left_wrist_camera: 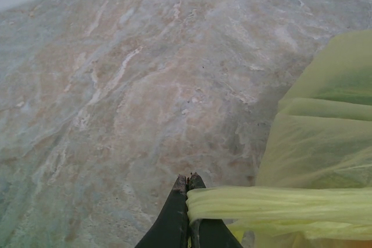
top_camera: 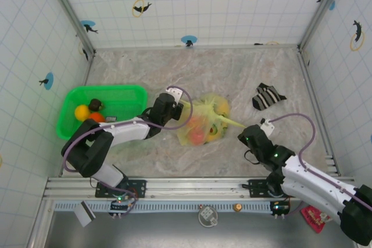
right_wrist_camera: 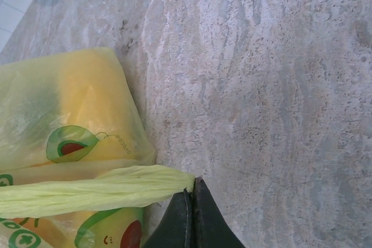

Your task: Place the fake fruits into the plastic bag and tie a complex knot

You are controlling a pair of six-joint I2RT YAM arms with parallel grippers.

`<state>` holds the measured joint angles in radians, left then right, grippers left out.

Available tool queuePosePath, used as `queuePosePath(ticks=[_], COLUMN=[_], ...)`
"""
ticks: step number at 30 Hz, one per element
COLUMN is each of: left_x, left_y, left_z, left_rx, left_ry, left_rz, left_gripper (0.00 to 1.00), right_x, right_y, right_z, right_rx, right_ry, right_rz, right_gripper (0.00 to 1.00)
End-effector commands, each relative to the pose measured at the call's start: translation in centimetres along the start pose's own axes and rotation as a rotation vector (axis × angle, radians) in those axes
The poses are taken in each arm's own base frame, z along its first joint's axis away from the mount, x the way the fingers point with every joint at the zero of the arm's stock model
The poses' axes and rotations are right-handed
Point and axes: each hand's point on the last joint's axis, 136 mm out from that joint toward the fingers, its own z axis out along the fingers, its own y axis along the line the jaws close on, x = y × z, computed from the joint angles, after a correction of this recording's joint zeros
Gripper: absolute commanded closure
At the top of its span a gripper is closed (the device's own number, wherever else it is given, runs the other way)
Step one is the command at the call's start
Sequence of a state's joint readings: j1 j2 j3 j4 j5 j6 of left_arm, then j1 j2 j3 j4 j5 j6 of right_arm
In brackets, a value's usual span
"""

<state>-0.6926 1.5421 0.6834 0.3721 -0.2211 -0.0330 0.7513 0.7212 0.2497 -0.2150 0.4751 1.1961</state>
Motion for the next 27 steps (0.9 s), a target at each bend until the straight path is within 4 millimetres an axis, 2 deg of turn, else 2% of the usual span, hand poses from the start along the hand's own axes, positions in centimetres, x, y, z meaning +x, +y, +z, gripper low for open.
queuePosePath(ticks=[1, 4, 7, 10, 14, 17, 20, 23, 27], left_x=[-1.9, -3.4, -5.3, -7.6, -10.4, -11.3, -10.9, -10.0, -9.6], left_y=[4.6, 3.4, 2.3, 2.9, 3.6, 4.5, 5.9, 6.7, 7.6], left_z=[-0.5, -1.2, -2.2, -3.5, -5.4, -6.5, -6.7, -6.5, -6.3], left_rx=[-0.153, -0.074, 0.002, -0.021, -0.049, -0.090, -0.167, -0.189, -0.206], left_ry=[-0.043, -0.081, -0.138, -0.217, -0.304, -0.336, -0.322, -0.296, -0.284], left_rz=[-0.069, -0.066, -0.066, -0.065, -0.042, -0.050, -0.054, -0.052, -0.077], left_gripper=[1.00, 1.00, 1.00, 1.00, 1.00, 1.00, 1.00, 1.00, 1.00], right_x=[-2.8, -4.1, -6.0, -7.6, -10.5, -13.4, -15.7, -17.1, -17.9], right_y=[-2.7, 0.9, 3.2, 4.9, 5.8, 5.4, 3.8, 1.1, -1.5], right_z=[-0.5, -0.8, -1.6, -2.2, -3.1, -3.9, -4.0, -3.8, -3.2], right_rx=[0.149, 0.024, -0.026, -0.041, 0.022, 0.077, 0.122, 0.198, 0.242], right_ry=[-0.134, -0.147, -0.190, -0.212, -0.266, -0.333, -0.364, -0.373, -0.367], right_rz=[-0.089, -0.176, -0.218, -0.273, -0.327, -0.319, -0.231, -0.112, 0.006], right_gripper=[1.00, 1.00, 1.00, 1.00, 1.00, 1.00, 1.00, 1.00, 1.00])
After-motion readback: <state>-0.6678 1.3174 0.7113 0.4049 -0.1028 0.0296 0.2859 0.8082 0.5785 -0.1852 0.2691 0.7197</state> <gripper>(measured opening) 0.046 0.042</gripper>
